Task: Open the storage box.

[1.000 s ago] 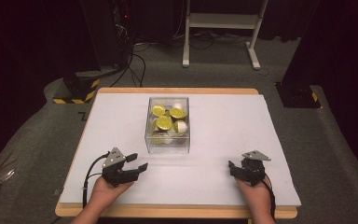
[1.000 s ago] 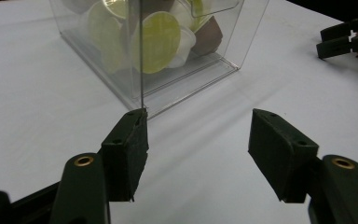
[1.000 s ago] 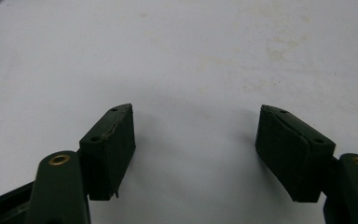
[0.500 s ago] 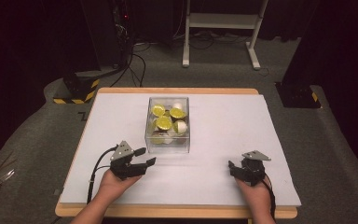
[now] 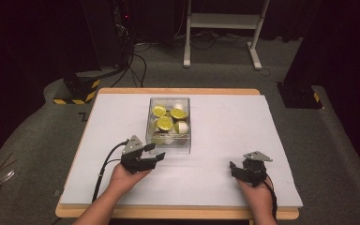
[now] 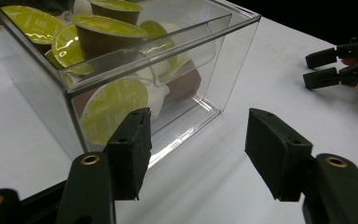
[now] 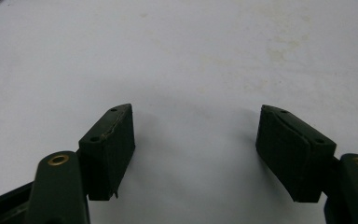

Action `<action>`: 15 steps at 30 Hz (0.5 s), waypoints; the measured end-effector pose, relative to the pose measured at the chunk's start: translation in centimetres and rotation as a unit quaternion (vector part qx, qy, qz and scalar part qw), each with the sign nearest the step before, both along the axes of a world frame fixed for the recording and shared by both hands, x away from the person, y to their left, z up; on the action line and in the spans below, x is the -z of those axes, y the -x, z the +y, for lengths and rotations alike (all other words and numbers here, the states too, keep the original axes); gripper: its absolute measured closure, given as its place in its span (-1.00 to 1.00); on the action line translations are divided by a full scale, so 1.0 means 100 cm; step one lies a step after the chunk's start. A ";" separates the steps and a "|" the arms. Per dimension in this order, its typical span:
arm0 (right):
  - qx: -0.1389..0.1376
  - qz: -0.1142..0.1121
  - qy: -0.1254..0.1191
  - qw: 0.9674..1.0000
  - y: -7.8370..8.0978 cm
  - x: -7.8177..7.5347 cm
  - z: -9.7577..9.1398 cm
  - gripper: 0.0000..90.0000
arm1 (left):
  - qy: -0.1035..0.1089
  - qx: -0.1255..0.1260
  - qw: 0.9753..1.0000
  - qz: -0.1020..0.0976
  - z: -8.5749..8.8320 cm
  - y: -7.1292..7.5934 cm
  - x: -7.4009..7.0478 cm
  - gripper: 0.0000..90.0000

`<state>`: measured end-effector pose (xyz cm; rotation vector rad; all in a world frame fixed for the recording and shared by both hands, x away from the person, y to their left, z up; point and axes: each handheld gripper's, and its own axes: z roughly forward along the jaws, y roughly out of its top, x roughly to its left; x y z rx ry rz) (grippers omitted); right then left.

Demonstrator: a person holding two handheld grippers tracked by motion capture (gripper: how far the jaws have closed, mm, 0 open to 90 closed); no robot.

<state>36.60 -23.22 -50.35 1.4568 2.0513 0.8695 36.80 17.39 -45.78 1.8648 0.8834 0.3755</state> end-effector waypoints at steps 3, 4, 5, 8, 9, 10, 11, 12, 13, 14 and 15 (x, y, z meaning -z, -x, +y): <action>-0.001 0.000 0.000 1.000 0.000 0.000 0.000 -0.38 | 0.001 -0.001 1.000 -0.002 -0.003 -0.003 0.000 -0.09; 0.000 0.000 0.000 1.000 0.000 0.000 0.000 -0.38 | 0.003 -0.002 1.000 -0.003 -0.003 -0.004 -0.001 -0.09; 0.000 0.000 0.000 1.000 0.000 0.000 0.000 -0.38 | 0.004 -0.003 1.000 -0.004 -0.003 -0.005 -0.001 -0.08; 0.000 0.000 0.000 1.000 0.000 0.000 0.000 -0.38 | 0.001 -0.004 1.000 -0.004 -0.005 -0.007 -0.002 -0.08; 0.000 0.000 0.000 1.000 0.000 0.000 0.000 -0.38 | 0.001 -0.004 1.000 -0.004 -0.005 -0.007 -0.002 -0.08; 0.000 0.000 0.000 1.000 0.000 0.000 0.000 -0.38 | 0.004 -0.005 1.000 -0.006 -0.006 -0.008 -0.002 -0.08; 0.000 0.000 0.000 1.000 0.000 0.000 0.000 -0.38 | 0.004 -0.005 1.000 -0.006 -0.006 -0.008 -0.002 -0.08; 0.000 0.000 0.000 1.000 0.000 0.000 0.000 -0.38 | 0.003 -0.007 1.000 -0.007 -0.006 -0.008 -0.003 -0.08; 0.000 0.000 0.000 1.000 0.000 0.000 0.000 -0.38 | 0.003 -0.007 1.000 -0.007 -0.006 -0.008 -0.003 -0.08; 0.000 0.000 0.000 1.000 0.000 0.000 0.000 -0.38 | 0.003 -0.007 1.000 -0.007 -0.007 -0.009 -0.003 -0.08; 0.000 0.000 0.000 1.000 0.000 0.000 0.000 -0.38 | 0.003 -0.007 1.000 -0.009 -0.007 -0.010 -0.003 -0.08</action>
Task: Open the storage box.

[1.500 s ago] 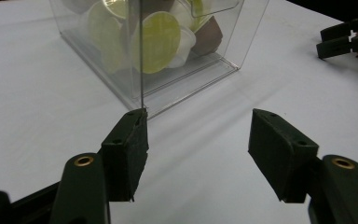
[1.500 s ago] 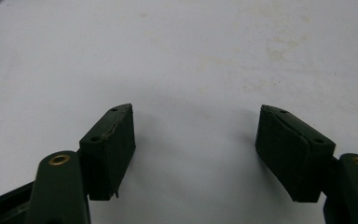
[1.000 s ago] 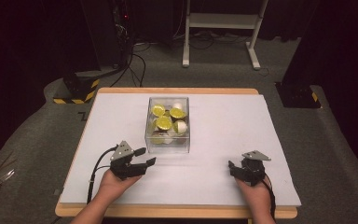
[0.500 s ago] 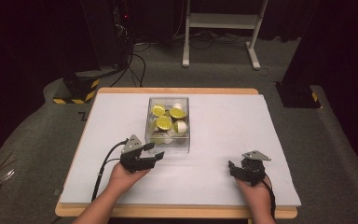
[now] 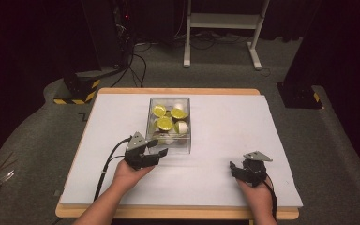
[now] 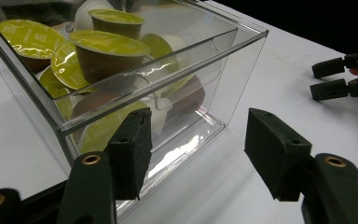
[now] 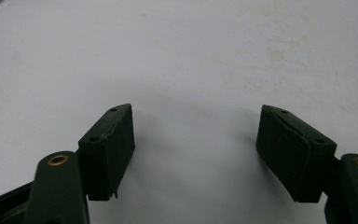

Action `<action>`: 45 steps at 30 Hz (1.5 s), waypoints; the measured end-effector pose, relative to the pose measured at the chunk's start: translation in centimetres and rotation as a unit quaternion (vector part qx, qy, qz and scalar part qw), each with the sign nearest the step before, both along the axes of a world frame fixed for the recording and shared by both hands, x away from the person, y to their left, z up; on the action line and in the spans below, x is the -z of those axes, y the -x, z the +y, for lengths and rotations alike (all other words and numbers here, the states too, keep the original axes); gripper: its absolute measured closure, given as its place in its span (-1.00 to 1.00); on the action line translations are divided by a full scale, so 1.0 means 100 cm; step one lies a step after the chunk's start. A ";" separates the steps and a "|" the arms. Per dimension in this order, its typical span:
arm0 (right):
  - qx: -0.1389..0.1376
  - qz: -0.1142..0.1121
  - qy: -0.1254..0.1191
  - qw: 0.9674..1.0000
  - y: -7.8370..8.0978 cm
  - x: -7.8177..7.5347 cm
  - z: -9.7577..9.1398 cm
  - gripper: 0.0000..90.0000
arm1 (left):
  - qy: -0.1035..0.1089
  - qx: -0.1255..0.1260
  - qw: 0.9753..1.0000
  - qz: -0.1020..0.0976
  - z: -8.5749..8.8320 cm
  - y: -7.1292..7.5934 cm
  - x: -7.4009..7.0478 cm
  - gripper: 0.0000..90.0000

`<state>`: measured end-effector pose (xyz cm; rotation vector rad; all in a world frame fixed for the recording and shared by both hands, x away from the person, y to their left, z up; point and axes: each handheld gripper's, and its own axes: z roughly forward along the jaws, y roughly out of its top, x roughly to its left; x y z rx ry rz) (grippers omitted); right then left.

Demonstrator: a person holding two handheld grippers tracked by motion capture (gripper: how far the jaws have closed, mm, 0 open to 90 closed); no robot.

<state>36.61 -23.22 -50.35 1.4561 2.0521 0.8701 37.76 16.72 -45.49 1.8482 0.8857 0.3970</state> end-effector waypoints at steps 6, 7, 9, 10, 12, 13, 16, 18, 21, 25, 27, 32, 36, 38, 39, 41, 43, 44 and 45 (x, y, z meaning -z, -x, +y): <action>0.000 0.000 0.000 1.000 0.000 0.000 0.000 -0.38 | 0.000 -0.006 1.000 0.001 -0.001 -0.004 0.001 -0.07; 0.000 0.000 0.000 1.000 0.000 0.000 0.000 -0.38 | 0.002 -0.007 1.000 0.002 -0.002 -0.005 0.002 -0.06; 0.000 0.000 0.000 1.000 0.000 0.000 0.000 -0.38 | 0.001 -0.009 1.000 0.002 -0.002 -0.006 0.003 -0.06; 0.000 0.000 0.000 1.000 0.000 0.000 0.000 -0.38 | 0.001 -0.009 1.000 0.002 -0.002 -0.006 0.003 -0.05; 0.000 0.000 0.000 1.000 0.000 0.000 0.000 -0.38 | 0.003 -0.013 1.000 0.005 -0.002 -0.008 0.004 -0.05; 0.000 0.000 0.000 1.000 0.000 0.000 0.000 -0.38 | 0.003 -0.014 1.000 0.005 -0.002 -0.009 0.004 -0.05; 0.000 0.000 0.000 1.000 0.000 0.000 0.000 -0.38 | 0.006 -0.014 1.000 0.005 -0.002 -0.011 0.006 -0.02; 0.000 0.000 0.000 1.000 0.000 0.000 0.000 -0.38 | 0.008 -0.013 1.000 0.005 -0.002 -0.011 0.006 0.01; 0.000 0.000 0.000 1.000 0.000 0.000 0.000 -0.38 | 0.017 -0.015 1.000 0.007 -0.001 -0.014 0.008 0.06; 0.000 0.000 0.000 1.000 0.000 0.000 0.000 -0.38 | 0.025 -0.013 1.000 0.003 -0.001 -0.016 0.009 0.16; 0.000 0.000 0.000 1.000 0.000 0.000 0.000 -0.38 | 0.031 -0.011 0.999 0.003 -0.001 -0.017 0.010 0.22; 0.000 0.000 0.000 1.000 0.000 0.000 0.000 -0.38 | 0.038 -0.011 0.999 0.004 -0.002 -0.018 0.011 0.31; 0.000 0.000 0.000 1.000 0.000 0.000 0.000 -0.38 | 0.048 -0.012 0.999 0.000 -0.002 -0.019 0.014 0.43; 0.000 0.000 0.001 1.000 0.000 0.000 0.000 -0.38 | 0.051 -0.011 0.999 -0.001 -0.002 -0.019 0.016 0.44; -0.001 -0.001 0.001 1.000 0.000 0.000 0.000 -0.38 | 0.052 -0.014 0.999 -0.003 -0.002 -0.019 0.017 0.45; 0.000 -0.001 0.001 1.000 0.000 0.000 0.000 -0.38 | 0.060 -0.015 0.998 0.003 0.000 -0.020 0.019 0.52; 0.000 0.000 0.001 1.000 0.000 0.000 0.000 -0.38 | 0.062 -0.014 0.998 0.006 0.001 -0.021 0.021 0.55; 0.000 0.000 0.001 1.000 0.000 0.000 0.000 -0.38 | 0.065 -0.010 0.998 0.005 0.001 -0.021 0.022 0.59; 0.000 0.000 0.001 1.000 0.000 0.000 0.000 -0.38 | 0.065 -0.010 0.998 0.005 0.001 -0.021 0.022 0.63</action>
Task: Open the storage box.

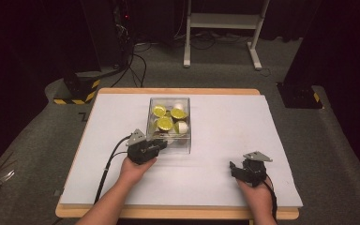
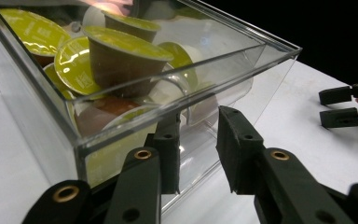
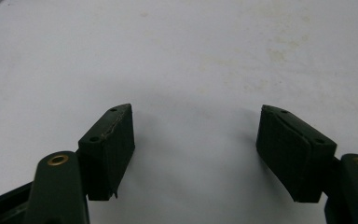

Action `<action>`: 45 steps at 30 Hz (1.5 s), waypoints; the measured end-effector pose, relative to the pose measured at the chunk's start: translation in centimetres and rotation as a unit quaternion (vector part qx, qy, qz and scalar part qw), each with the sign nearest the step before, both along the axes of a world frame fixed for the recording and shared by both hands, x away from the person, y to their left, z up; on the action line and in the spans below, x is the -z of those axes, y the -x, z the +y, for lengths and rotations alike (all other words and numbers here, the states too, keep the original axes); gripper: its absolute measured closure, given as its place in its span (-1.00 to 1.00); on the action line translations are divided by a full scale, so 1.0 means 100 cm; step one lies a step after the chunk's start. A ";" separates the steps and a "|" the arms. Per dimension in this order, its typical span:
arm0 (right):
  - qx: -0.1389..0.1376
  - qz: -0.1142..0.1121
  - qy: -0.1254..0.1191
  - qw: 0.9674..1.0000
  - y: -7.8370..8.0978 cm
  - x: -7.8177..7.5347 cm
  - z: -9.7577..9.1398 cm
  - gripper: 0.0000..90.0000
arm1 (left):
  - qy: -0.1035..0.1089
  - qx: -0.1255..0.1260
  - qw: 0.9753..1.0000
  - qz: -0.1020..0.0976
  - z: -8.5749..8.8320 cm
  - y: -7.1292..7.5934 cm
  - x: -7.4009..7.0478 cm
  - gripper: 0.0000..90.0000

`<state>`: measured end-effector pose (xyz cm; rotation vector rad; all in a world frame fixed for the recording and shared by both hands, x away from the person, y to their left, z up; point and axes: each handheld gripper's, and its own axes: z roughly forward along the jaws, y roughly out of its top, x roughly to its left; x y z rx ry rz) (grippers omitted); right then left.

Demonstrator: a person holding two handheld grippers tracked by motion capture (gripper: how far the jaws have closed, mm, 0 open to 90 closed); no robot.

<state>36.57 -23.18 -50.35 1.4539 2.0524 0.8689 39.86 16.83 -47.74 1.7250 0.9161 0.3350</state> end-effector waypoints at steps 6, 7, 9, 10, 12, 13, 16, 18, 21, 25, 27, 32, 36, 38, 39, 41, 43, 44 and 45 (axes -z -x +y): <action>0.000 0.000 0.000 1.000 0.000 0.000 0.000 -0.38 | 0.004 0.008 1.000 -0.004 0.002 0.000 0.002 0.70; 0.000 0.000 0.000 1.000 0.000 0.000 0.000 -0.38 | 0.004 0.009 1.000 -0.006 0.002 0.000 0.003 0.73; 0.000 0.000 0.000 1.000 0.000 0.000 0.000 -0.38 | 0.001 0.014 1.000 -0.008 0.005 0.001 0.004 0.76; 0.000 0.000 0.000 1.000 0.000 0.000 0.000 -0.38 | -0.010 0.003 1.000 -0.007 0.005 0.001 0.005 0.89; 0.000 0.000 0.000 1.000 0.000 0.000 0.000 -0.38 | 0.002 0.013 1.000 -0.010 0.007 0.001 0.007 1.00; 0.000 0.000 0.000 1.000 0.000 0.000 0.000 -0.38 | 0.002 0.013 1.000 -0.010 0.007 0.001 0.007 1.00; 0.000 0.000 0.000 1.000 0.000 0.000 0.000 -0.38 | -0.007 0.020 1.000 -0.021 0.005 0.005 0.005 1.00; 0.000 0.000 0.000 1.000 0.000 0.000 0.000 -0.38 | -0.006 0.018 1.000 -0.018 0.005 0.006 0.004 1.00; 0.000 0.000 0.000 1.000 0.000 0.000 0.000 -0.38 | -0.016 0.012 1.000 -0.022 0.006 0.008 0.003 1.00; 0.000 0.000 0.000 1.000 0.000 0.000 0.000 -0.38 | -0.016 0.004 1.000 -0.020 0.009 0.009 0.002 0.97; 0.000 0.000 0.000 1.000 0.000 0.000 0.000 -0.38 | -0.018 0.003 1.000 -0.021 0.009 0.010 0.001 0.95; 0.000 0.000 0.000 1.000 0.000 0.000 0.000 -0.38 | -0.008 -0.010 1.000 -0.022 0.011 0.011 0.000 0.77; 0.000 0.000 0.000 1.000 0.000 0.000 0.000 -0.38 | 0.006 -0.016 1.000 -0.025 0.013 0.011 -0.004 0.65; 0.000 -0.001 0.001 1.000 0.000 0.000 0.000 -0.38 | 0.007 -0.015 1.000 -0.023 0.014 0.009 -0.004 0.60; 0.000 -0.001 0.001 1.000 0.000 0.000 0.000 -0.38 | 0.007 -0.015 1.000 -0.023 0.014 0.009 -0.004 0.57; 0.000 0.000 0.000 1.000 0.000 0.000 0.000 -0.38 | 0.007 -0.015 1.000 -0.023 0.013 0.008 -0.004 0.49; 0.000 0.000 0.000 1.000 0.000 0.000 0.000 -0.38 | 0.014 -0.007 1.000 -0.021 0.013 0.007 -0.003 0.37; 0.000 0.000 0.001 1.000 0.000 0.000 0.000 -0.38 | 0.015 0.001 1.000 -0.027 0.012 0.007 -0.003 0.37; 0.000 0.000 0.000 1.000 0.000 0.000 0.000 -0.38 | 0.014 0.006 0.999 -0.030 0.012 0.007 -0.003 0.31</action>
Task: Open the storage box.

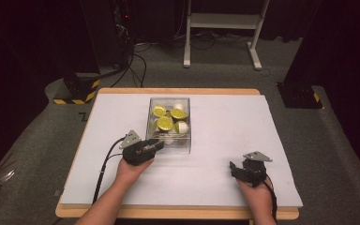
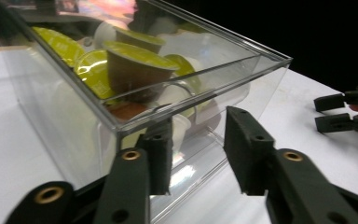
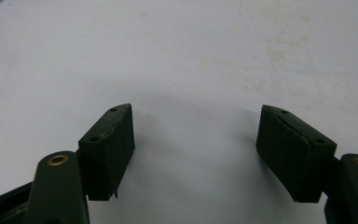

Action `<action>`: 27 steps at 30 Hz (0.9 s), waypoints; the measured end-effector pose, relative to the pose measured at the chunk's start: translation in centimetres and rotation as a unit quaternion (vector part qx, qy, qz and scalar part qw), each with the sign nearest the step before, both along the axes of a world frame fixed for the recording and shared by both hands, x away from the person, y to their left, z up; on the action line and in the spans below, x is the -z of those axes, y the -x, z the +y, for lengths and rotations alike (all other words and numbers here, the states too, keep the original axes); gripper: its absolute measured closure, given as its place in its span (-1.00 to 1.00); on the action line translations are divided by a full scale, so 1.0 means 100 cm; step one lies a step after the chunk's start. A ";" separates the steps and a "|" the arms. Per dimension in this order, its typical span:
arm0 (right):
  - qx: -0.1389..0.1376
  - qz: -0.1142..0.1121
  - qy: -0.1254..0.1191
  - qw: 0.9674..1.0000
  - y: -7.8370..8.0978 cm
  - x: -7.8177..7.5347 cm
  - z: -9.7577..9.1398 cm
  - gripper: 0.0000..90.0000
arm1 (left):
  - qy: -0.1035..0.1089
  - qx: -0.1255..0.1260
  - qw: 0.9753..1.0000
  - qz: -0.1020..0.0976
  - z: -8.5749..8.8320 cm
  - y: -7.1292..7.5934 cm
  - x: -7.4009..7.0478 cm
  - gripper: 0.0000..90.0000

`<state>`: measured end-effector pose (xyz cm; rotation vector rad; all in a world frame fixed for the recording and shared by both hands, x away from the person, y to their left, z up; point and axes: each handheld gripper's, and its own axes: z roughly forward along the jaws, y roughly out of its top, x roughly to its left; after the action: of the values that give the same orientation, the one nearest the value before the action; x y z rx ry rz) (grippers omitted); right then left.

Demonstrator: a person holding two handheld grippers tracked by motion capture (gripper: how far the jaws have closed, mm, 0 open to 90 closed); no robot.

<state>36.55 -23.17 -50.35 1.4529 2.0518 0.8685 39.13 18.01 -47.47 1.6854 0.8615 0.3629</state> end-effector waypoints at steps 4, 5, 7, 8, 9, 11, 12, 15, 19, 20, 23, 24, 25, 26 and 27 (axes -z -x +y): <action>0.000 0.000 0.000 1.000 0.000 0.000 0.000 -0.38 | -0.007 -0.003 1.000 -0.004 -0.005 -0.001 -0.001 0.23; 0.000 0.000 0.000 1.000 0.000 0.000 0.000 -0.38 | -0.005 -0.005 1.000 -0.004 -0.006 -0.001 -0.001 0.24; 0.000 0.000 0.000 1.000 0.000 0.000 0.000 -0.38 | -0.002 -0.008 1.000 -0.002 -0.007 -0.001 -0.002 0.27; 0.000 -0.001 0.001 1.000 0.000 0.000 0.000 -0.38 | 0.000 -0.010 1.000 -0.001 -0.008 -0.001 -0.002 0.31; 0.000 -0.001 0.002 1.000 0.000 0.000 0.000 -0.38 | 0.001 -0.010 1.000 0.000 -0.008 -0.001 -0.002 0.39; -0.001 -0.001 0.002 1.000 0.000 0.000 0.000 -0.38 | -0.001 -0.010 1.000 -0.001 -0.008 -0.002 -0.002 0.54; 0.000 0.000 0.000 1.000 0.000 0.000 0.000 -0.38 | -0.001 -0.010 1.000 -0.001 -0.008 -0.002 -0.002 0.58; 0.000 0.000 0.000 1.000 0.000 0.000 0.000 -0.38 | 0.002 0.000 1.000 -0.002 -0.005 -0.006 0.001 0.69; 0.001 0.000 -0.001 1.000 0.000 0.000 0.000 -0.38 | 0.007 0.009 1.000 -0.002 -0.003 -0.007 0.003 0.73; 0.001 0.000 -0.001 1.000 0.000 0.000 0.000 -0.38 | 0.007 0.009 1.000 -0.002 -0.003 -0.007 0.003 0.75; 0.000 0.000 -0.001 1.000 0.000 0.000 0.000 -0.38 | 0.014 0.015 1.000 -0.002 0.000 -0.008 0.005 0.78; 0.000 0.000 -0.001 1.000 0.000 0.000 0.000 -0.38 | 0.014 0.015 1.000 -0.002 0.000 -0.008 0.005 0.79; 0.000 0.000 -0.001 1.000 0.000 0.000 0.000 -0.38 | 0.016 0.016 1.000 -0.002 0.000 -0.008 0.005 0.79; 0.000 0.000 -0.001 1.000 0.000 0.000 0.000 -0.38 | 0.017 0.018 1.000 -0.001 0.001 -0.008 0.006 0.80; 0.000 0.000 0.000 1.000 0.000 0.000 0.000 -0.38 | 0.019 0.021 1.000 -0.001 0.002 -0.009 0.006 0.81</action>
<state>36.55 -23.18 -50.35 1.4523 2.0525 0.8697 40.00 18.23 -48.07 1.6650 0.8256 0.3170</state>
